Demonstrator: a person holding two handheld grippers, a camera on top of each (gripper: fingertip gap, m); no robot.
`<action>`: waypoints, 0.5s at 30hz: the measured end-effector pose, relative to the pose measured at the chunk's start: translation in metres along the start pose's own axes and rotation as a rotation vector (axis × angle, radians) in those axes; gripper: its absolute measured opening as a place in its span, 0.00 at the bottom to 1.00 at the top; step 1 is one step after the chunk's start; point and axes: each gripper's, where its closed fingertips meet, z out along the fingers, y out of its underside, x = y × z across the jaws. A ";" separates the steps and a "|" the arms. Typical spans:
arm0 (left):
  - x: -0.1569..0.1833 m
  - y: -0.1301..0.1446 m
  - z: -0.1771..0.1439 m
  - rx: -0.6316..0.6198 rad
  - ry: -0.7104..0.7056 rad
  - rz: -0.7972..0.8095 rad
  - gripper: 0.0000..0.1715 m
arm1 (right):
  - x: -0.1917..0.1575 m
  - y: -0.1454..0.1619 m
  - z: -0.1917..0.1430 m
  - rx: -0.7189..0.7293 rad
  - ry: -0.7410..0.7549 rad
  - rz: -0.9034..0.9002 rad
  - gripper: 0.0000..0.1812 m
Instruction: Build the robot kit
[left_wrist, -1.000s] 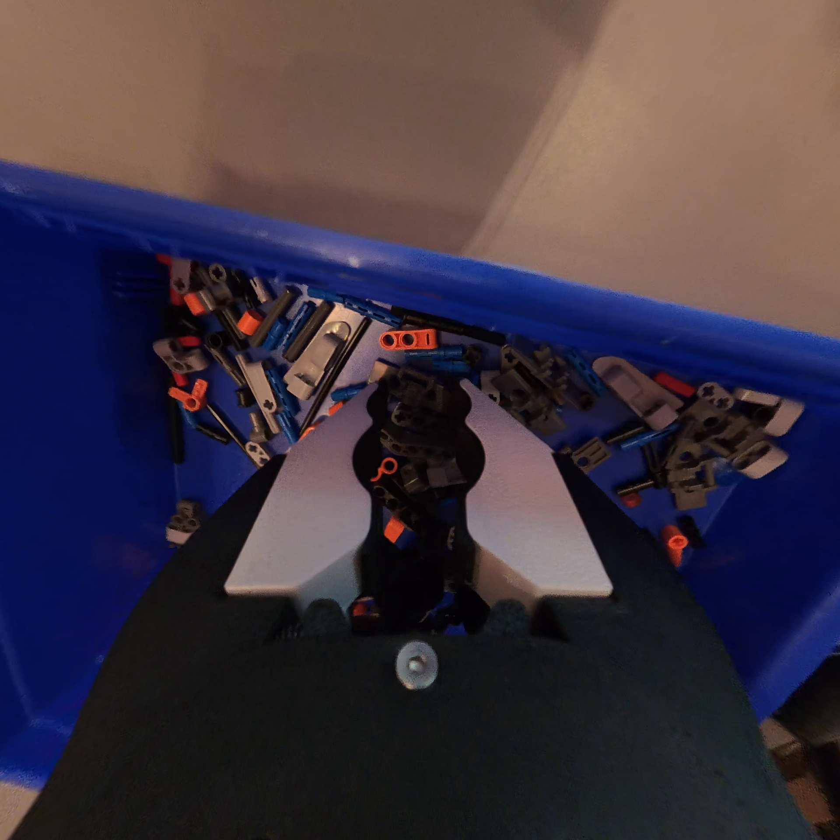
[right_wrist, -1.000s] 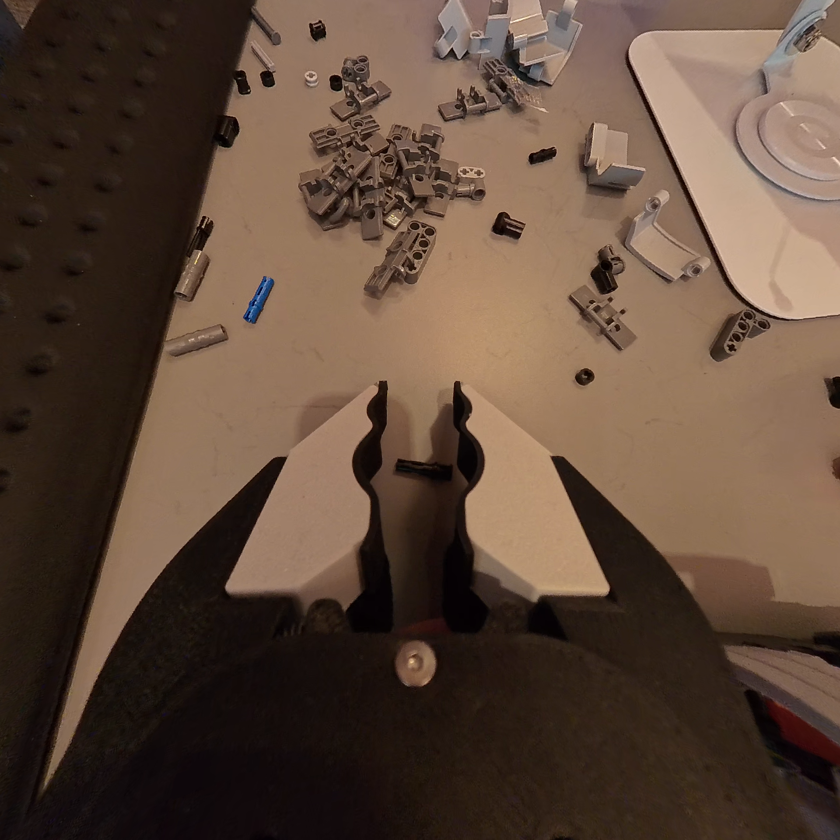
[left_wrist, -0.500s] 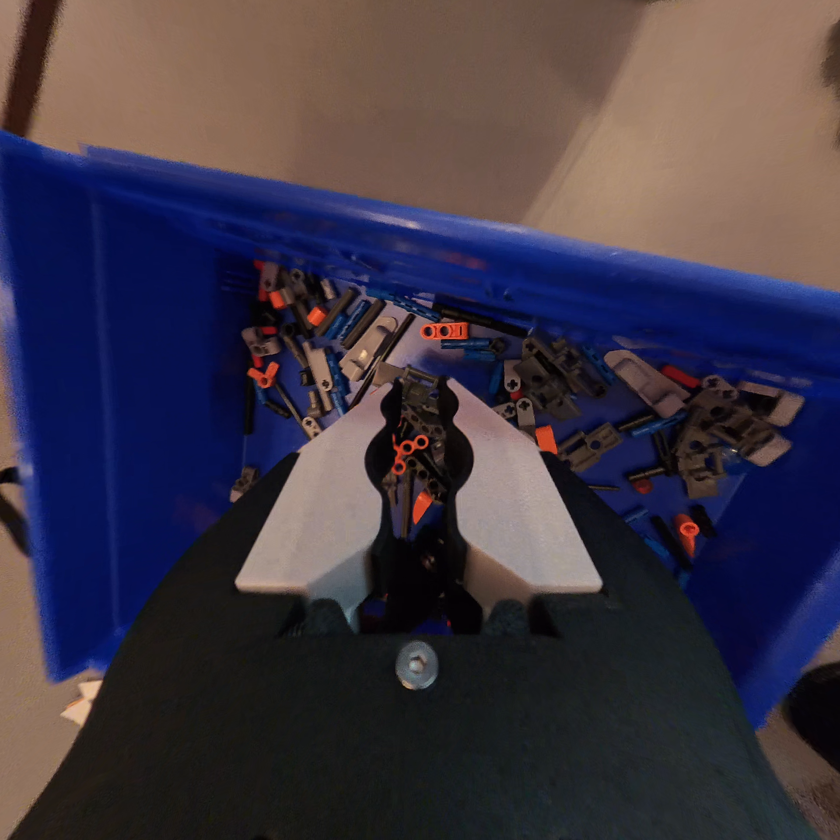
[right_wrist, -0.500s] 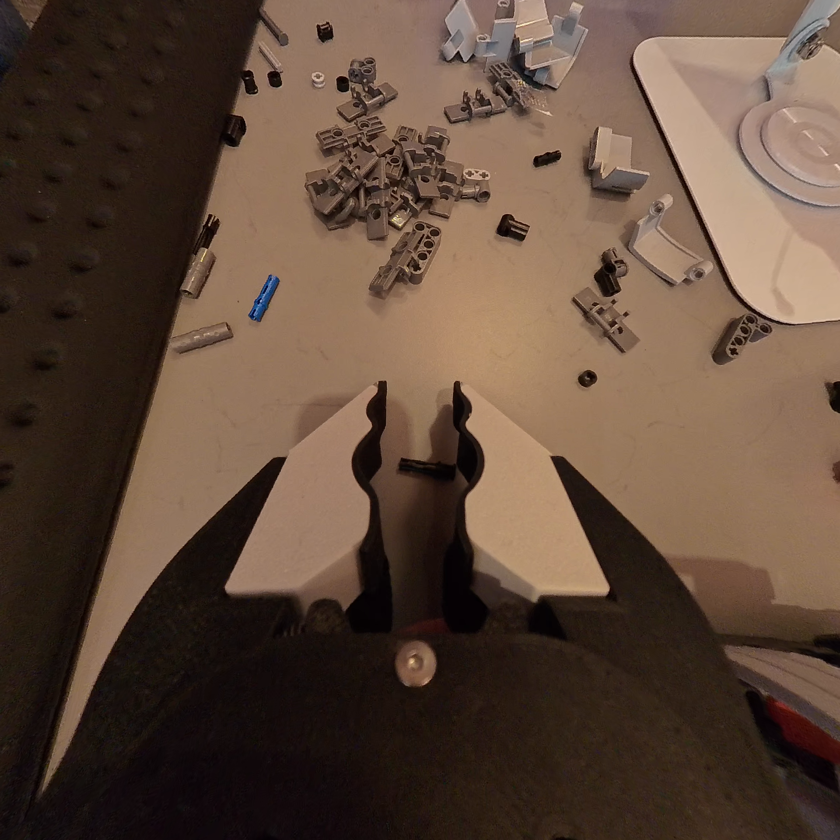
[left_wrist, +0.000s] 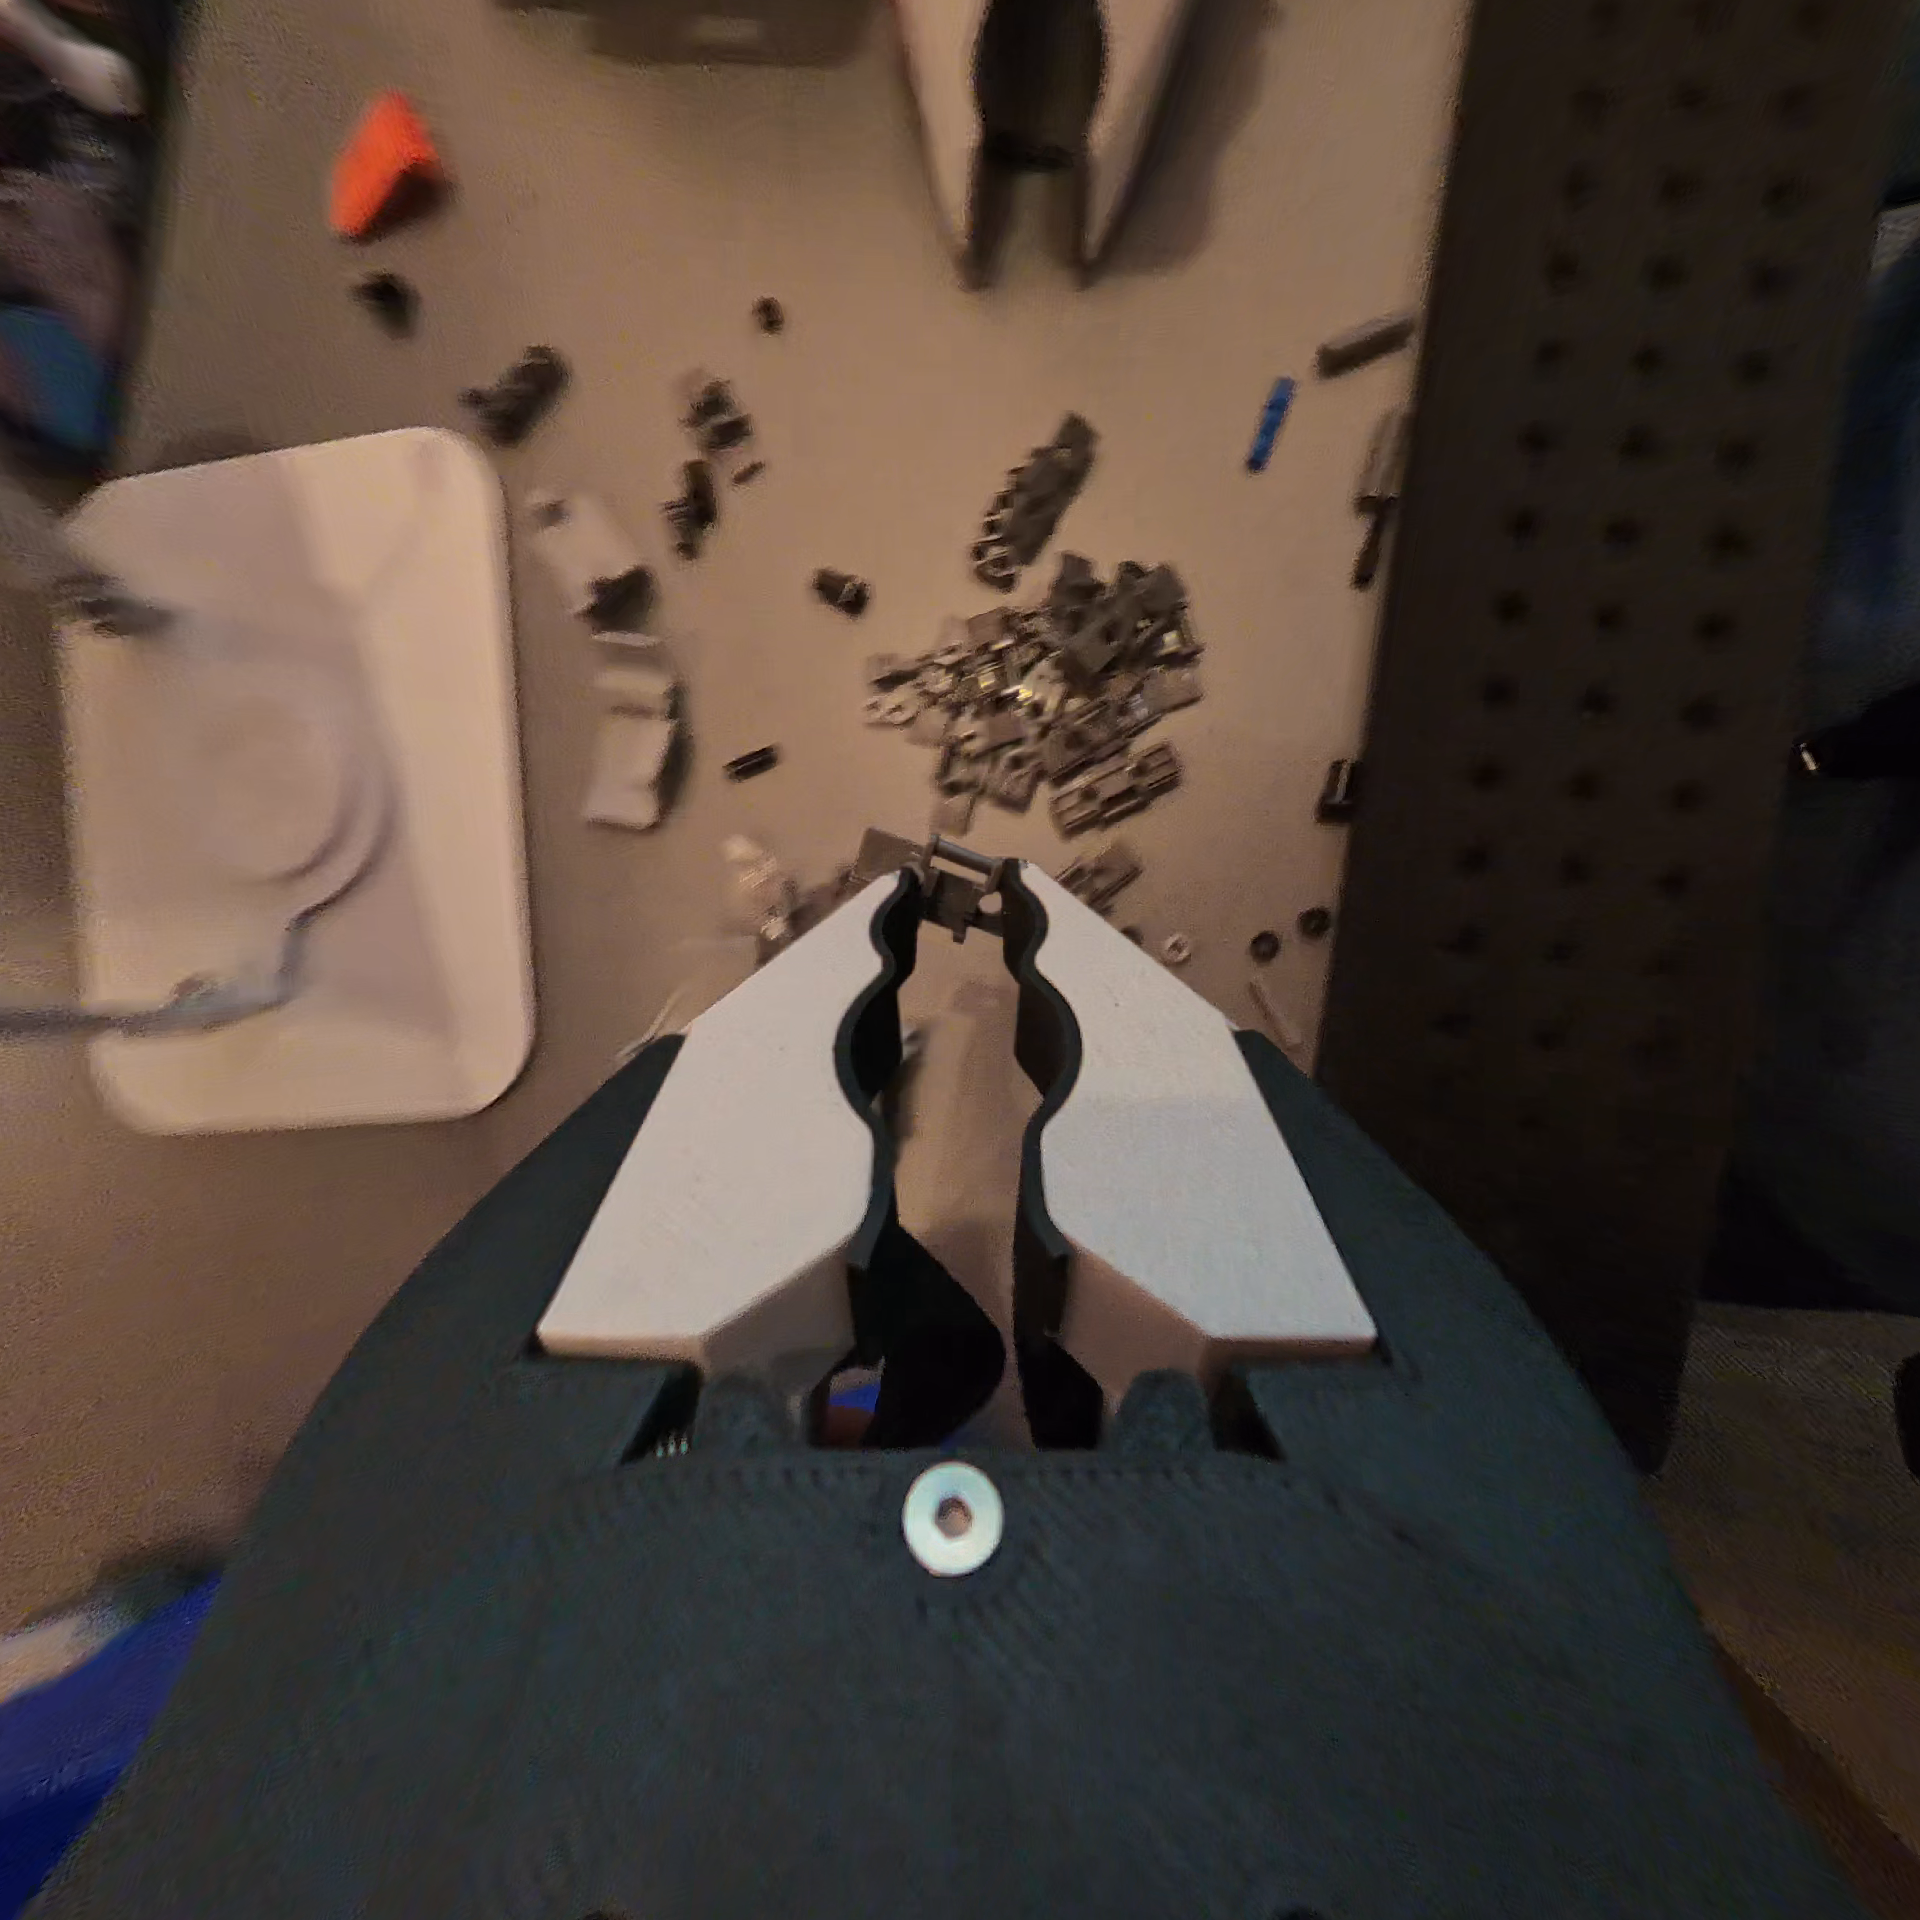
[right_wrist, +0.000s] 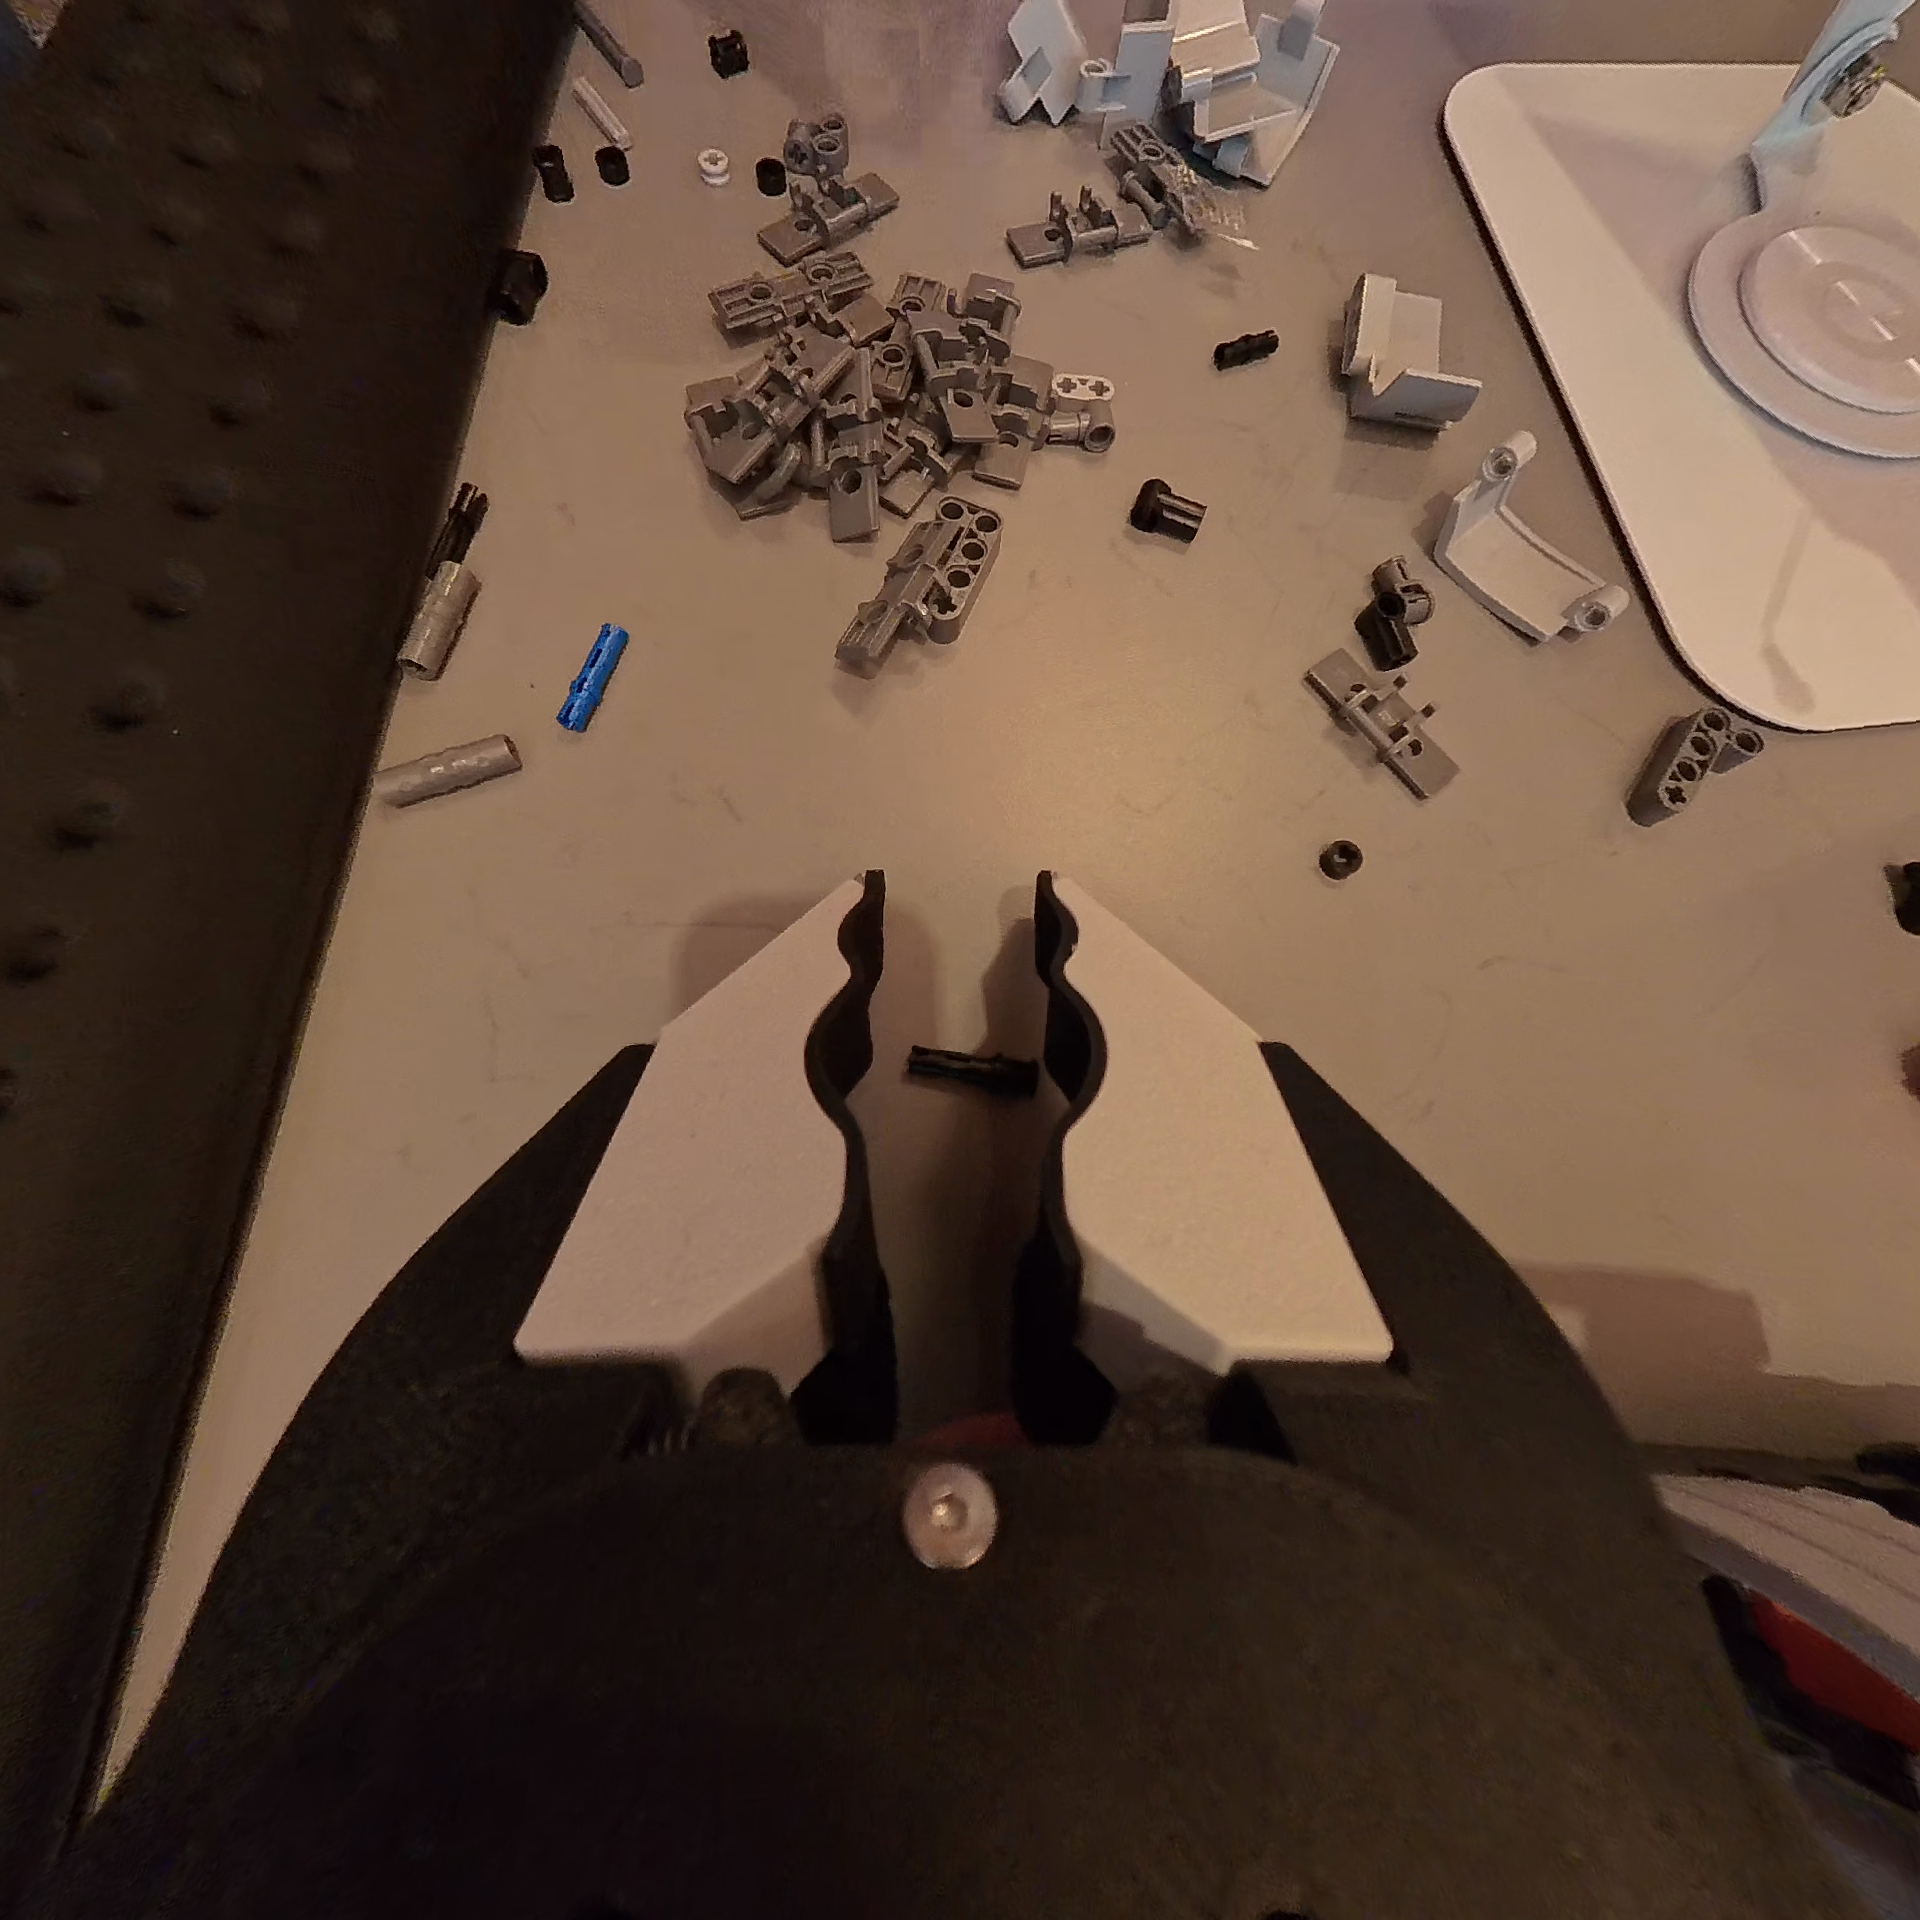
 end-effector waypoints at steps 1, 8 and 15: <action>0.010 -0.003 0.017 -0.010 0.031 0.021 0.09 | 0.000 0.000 0.000 0.000 0.001 -0.003 0.15; 0.028 -0.006 0.073 -0.072 0.106 0.028 0.16 | -0.004 0.000 0.000 0.005 -0.008 -0.025 0.15; -0.015 0.002 -0.017 -0.030 -0.123 -0.020 0.15 | -0.007 0.000 0.000 0.000 -0.009 -0.046 0.15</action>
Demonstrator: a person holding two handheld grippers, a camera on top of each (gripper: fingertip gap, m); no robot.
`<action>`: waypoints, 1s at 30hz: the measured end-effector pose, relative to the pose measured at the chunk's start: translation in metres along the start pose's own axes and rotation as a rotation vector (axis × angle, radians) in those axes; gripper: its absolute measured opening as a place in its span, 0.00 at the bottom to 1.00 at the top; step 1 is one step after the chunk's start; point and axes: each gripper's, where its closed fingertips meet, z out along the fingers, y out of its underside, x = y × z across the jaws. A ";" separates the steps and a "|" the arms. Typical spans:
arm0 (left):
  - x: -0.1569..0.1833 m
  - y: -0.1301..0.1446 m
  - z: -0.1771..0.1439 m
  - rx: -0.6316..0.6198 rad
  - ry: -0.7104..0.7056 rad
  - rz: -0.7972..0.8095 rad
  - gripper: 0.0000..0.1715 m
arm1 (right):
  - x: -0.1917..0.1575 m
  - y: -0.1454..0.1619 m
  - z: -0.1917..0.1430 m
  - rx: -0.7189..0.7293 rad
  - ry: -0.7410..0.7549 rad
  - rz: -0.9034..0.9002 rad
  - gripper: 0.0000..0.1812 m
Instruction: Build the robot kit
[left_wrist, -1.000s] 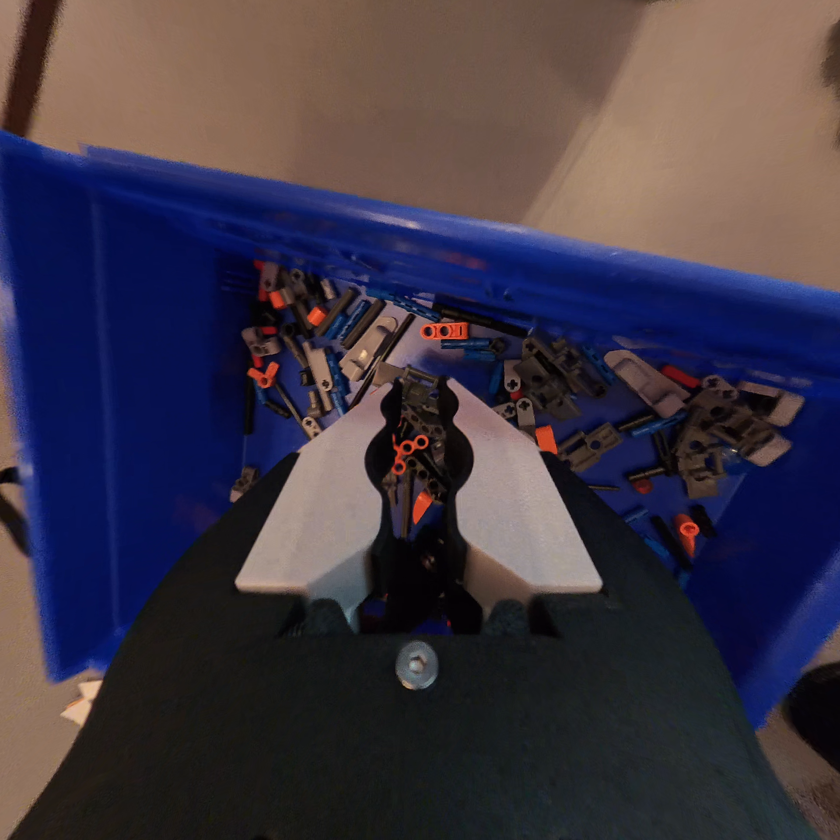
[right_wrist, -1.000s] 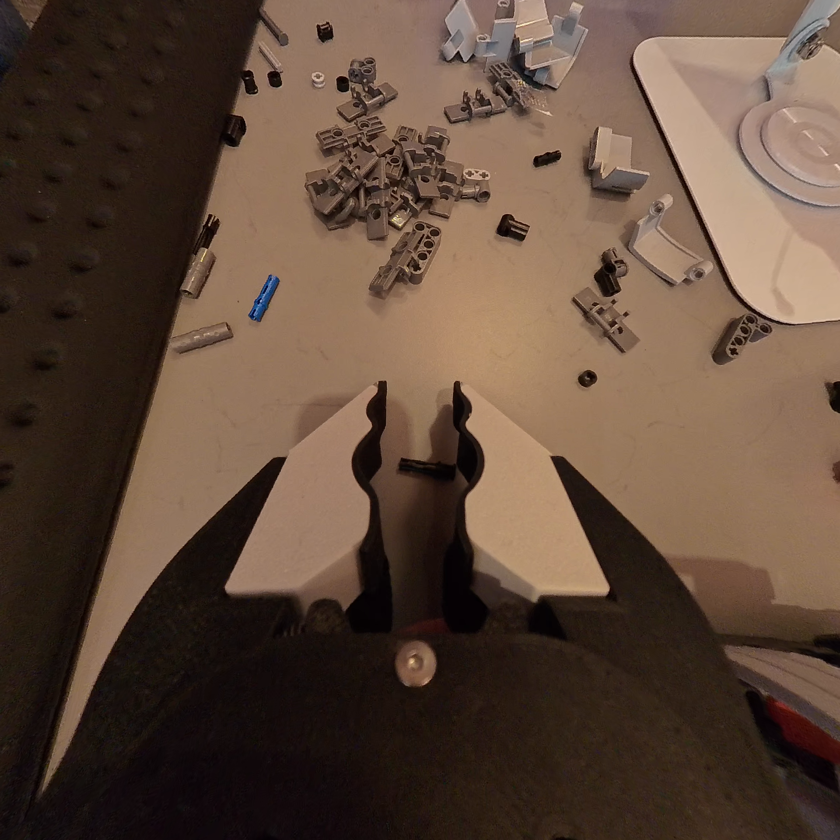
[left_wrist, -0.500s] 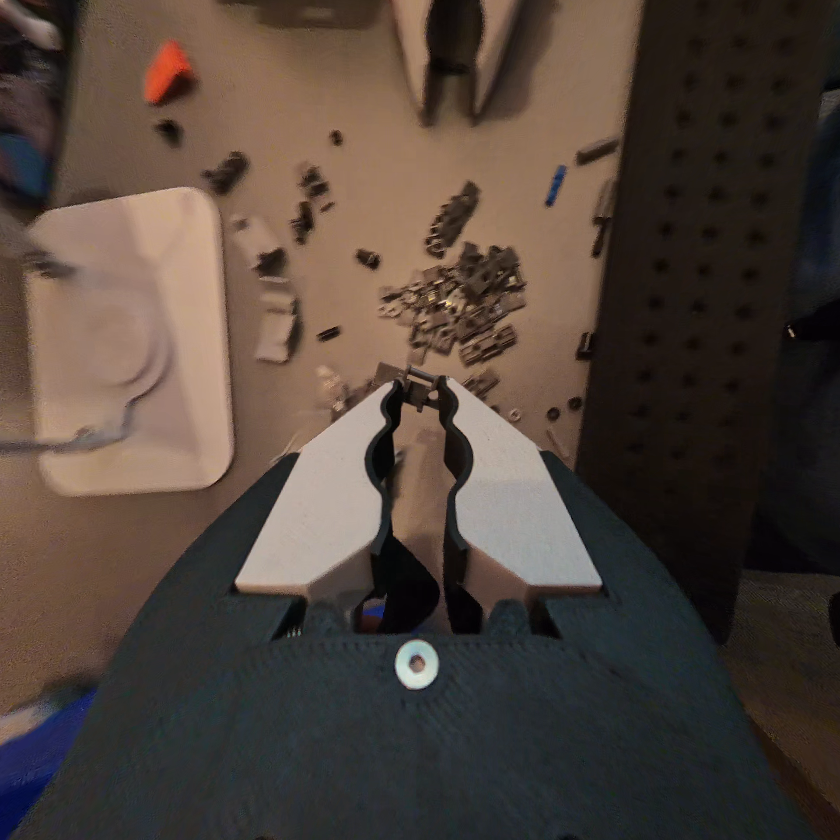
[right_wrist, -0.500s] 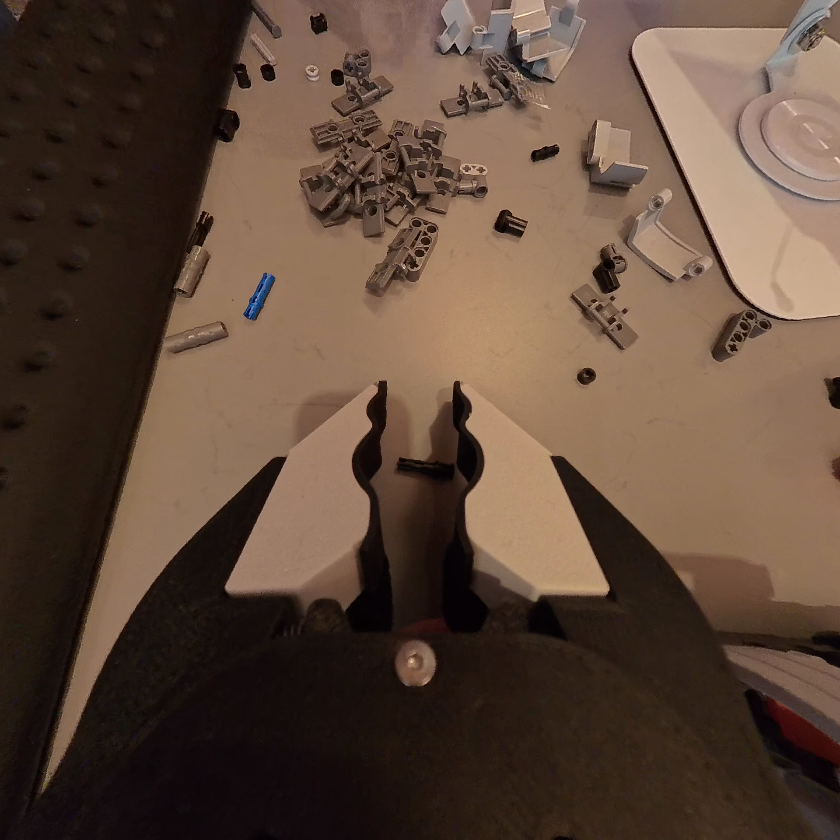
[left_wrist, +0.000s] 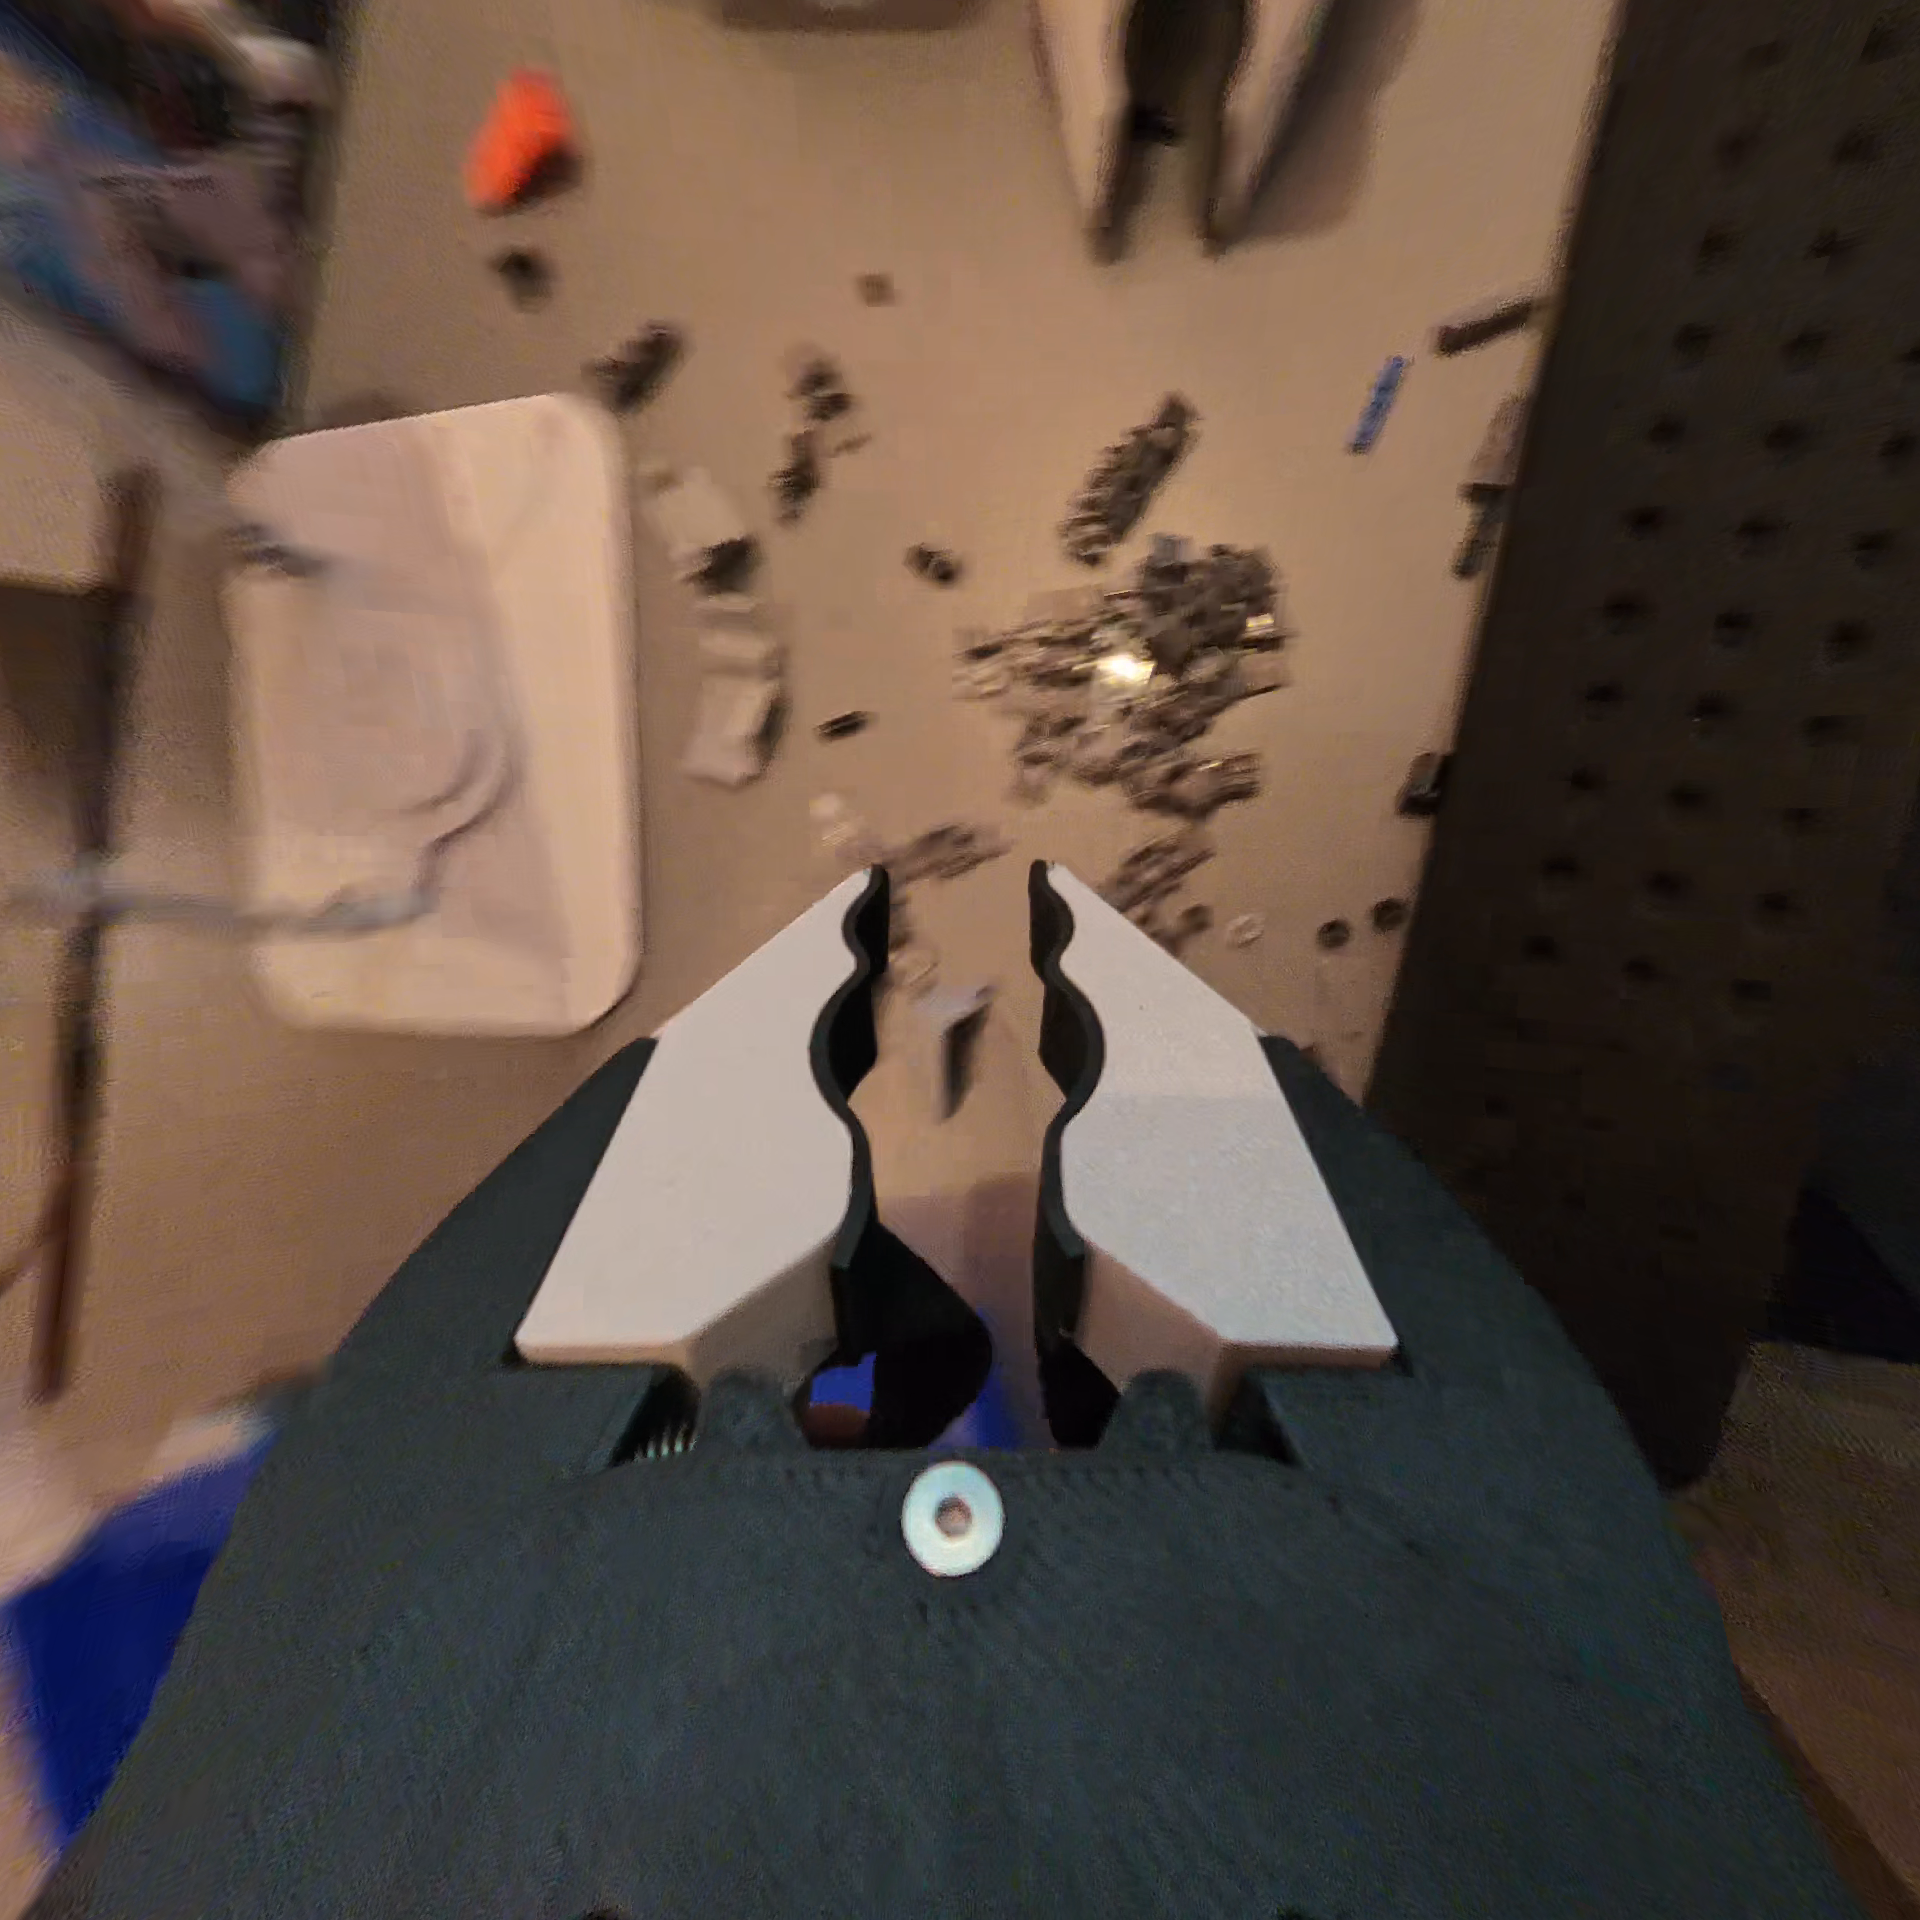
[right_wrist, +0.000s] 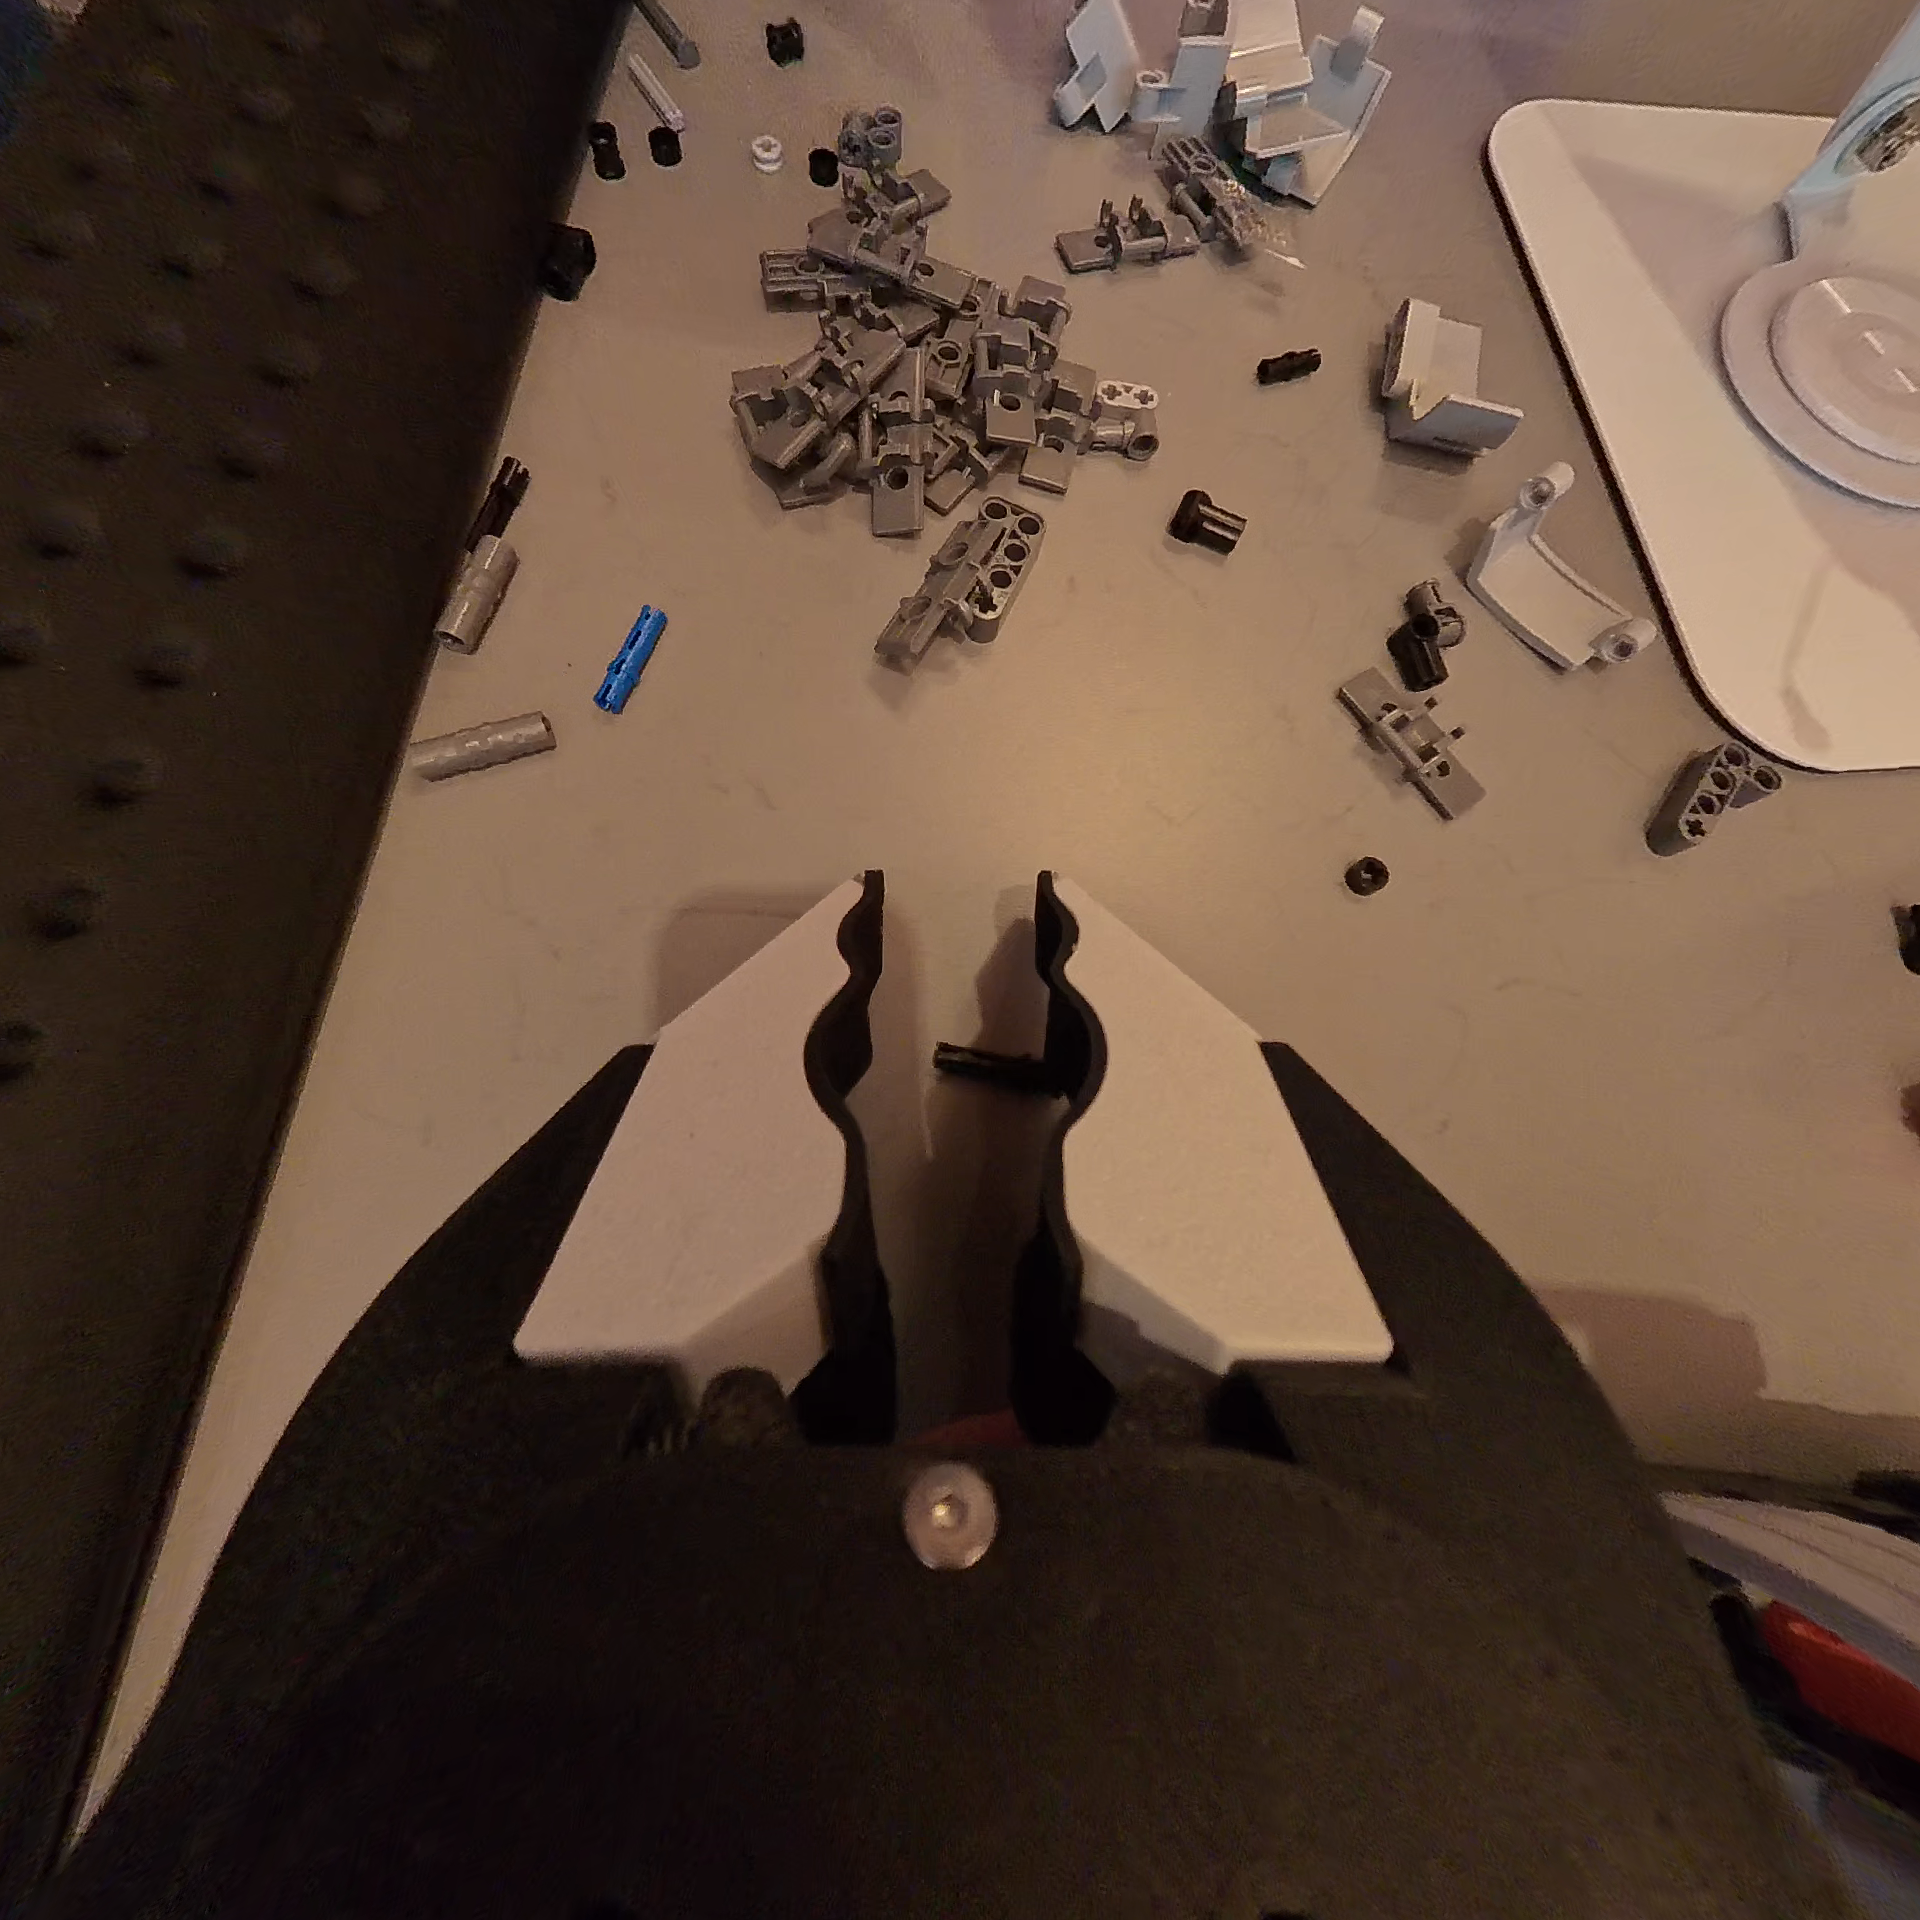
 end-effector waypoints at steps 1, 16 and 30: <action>-0.021 0.005 -0.024 0.017 -0.080 -0.042 0.14 | 0.000 0.000 0.000 -0.001 -0.001 0.000 0.15; -0.100 0.217 -0.011 -0.269 -0.155 -0.718 0.15 | 0.000 0.001 0.001 -0.014 0.002 -0.007 0.15; -0.093 0.221 0.013 -0.280 -0.136 -0.711 0.05 | -0.001 0.001 0.001 -0.011 -0.004 -0.009 0.15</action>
